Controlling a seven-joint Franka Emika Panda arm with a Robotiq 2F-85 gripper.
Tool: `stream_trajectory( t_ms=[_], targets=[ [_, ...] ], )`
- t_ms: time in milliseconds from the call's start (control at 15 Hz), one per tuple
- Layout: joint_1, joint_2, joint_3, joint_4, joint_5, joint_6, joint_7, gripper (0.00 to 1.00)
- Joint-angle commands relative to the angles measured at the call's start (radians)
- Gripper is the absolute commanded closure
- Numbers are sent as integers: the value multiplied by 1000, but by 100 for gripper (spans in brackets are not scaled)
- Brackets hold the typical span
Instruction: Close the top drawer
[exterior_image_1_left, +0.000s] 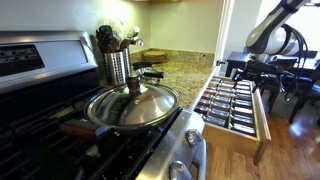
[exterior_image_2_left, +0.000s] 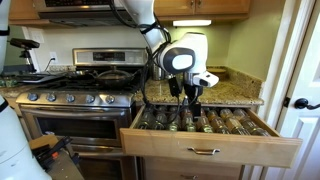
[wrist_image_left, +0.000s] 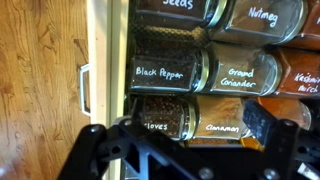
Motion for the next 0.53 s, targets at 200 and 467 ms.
stream_trajectory(
  t_ms=[200,467],
  targets=[
    [48,-19,-84,50,-131,-255,46,0],
    [31,15,-67,66,-111,-220,27,0]
  ],
)
